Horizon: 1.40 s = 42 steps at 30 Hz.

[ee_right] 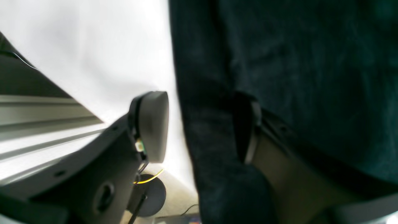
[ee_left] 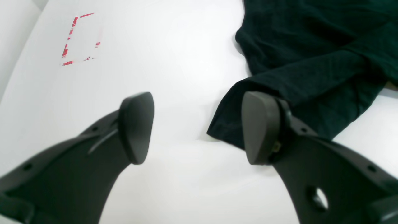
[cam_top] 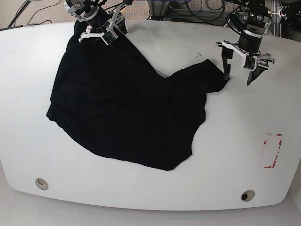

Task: Layout the t-shirt on the table in an organized manner, then fold the t-shirt properly
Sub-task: 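Lower both open grippers toward edges of the black t-shirt, then grasp the shirt edge with the left gripper and pull it outward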

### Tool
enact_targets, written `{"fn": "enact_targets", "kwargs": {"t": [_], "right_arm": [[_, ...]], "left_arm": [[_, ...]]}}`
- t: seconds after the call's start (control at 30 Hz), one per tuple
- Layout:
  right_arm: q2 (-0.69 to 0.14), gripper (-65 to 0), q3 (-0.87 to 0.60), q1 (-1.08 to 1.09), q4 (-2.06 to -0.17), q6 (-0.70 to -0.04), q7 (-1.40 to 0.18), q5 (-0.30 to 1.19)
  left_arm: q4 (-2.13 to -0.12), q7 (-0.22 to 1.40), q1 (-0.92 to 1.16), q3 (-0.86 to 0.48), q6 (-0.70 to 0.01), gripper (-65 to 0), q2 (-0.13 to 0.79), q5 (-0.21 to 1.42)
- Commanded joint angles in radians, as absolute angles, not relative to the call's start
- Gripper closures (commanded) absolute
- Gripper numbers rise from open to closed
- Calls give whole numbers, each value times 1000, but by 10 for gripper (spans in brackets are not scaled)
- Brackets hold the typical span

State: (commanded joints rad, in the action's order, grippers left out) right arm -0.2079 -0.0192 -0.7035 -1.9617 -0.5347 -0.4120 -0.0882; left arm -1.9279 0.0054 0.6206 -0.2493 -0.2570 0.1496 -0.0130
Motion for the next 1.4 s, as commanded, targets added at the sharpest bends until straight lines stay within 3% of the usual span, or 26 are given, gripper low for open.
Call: {"fn": "enact_targets", "kwargs": {"t": [0.37,0.7,1.07,1.17,1.3,1.4], "right_arm": [[-214,-315,-24,-704,-1957,-535,-410,-88],[-243,-314,-25,-687,-1833,-527,-360,-87],[-236,-304,-113,-661,-1804,-533,-338,-79],[-236,-231,-127,-656,-1804,-535,-338,-79],[-237,-3,-131,-636,-1804,-535,-341,-79],[-236,-8,-131,-633,-1805,-535,-341,-79]], "left_arm": [[-1928,5,621,-249,-257,-422,150,-13],[-1928,5,621,-252,-257,-422,150,-13],[-1928,5,621,-254,-257,-422,150,-13],[-1928,5,621,-254,-257,-422,150,-13],[-1928,5,621,-252,-257,-422,150,-13],[-1928,5,621,-252,-257,-422,150,-13]]}}
